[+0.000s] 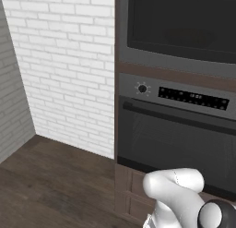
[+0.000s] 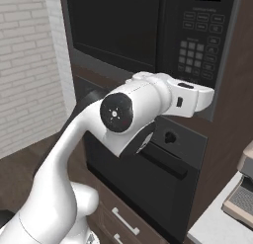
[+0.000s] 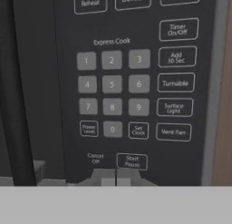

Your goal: Pick the avocado from the sink and place it in the bowl. Then pick the bowl and place it in the microwave. Then close the microwave door and press the start button.

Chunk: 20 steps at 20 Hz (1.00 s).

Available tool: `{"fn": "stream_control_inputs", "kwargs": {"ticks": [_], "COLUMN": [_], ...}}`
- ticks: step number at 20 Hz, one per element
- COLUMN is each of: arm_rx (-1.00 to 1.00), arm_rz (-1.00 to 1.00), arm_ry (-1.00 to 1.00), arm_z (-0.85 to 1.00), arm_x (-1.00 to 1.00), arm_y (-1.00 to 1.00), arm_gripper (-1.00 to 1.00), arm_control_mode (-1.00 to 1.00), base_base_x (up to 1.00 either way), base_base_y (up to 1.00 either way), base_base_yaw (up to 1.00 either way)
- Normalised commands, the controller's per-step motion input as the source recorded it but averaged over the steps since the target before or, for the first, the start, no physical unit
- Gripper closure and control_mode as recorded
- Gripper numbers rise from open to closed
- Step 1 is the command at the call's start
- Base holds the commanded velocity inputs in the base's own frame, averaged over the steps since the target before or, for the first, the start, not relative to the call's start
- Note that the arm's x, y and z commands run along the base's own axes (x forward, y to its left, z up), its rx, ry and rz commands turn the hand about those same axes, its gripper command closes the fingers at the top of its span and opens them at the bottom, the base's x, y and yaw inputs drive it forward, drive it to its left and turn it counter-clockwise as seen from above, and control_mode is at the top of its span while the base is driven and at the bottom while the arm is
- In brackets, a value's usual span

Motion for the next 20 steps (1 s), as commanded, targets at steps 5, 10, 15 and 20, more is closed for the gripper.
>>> {"fn": "stream_control_inputs", "kwargs": {"ticks": [5, 10, 15, 20], "arm_rx": [0.00, 0.00, 0.00, 0.00], "arm_rz": [0.00, 0.01, 0.02, 0.03], "arm_ry": [0.00, 0.00, 0.00, 0.00], "arm_z": [-0.05, -0.08, -0.15, -0.30], "arm_x": [0.25, 0.21, 0.24, 0.44], "arm_y": [-0.10, -0.22, -0.26, -0.21], "arm_gripper": [1.00, 1.00, 1.00, 1.00], "arm_control_mode": [-1.00, -1.00, -1.00, -1.00], "base_base_x": [0.00, 0.00, 0.00, 0.00], "base_base_y": [0.00, 0.00, 0.00, 0.00], "base_base_yaw": [0.00, 0.00, 0.00, 0.00]}}
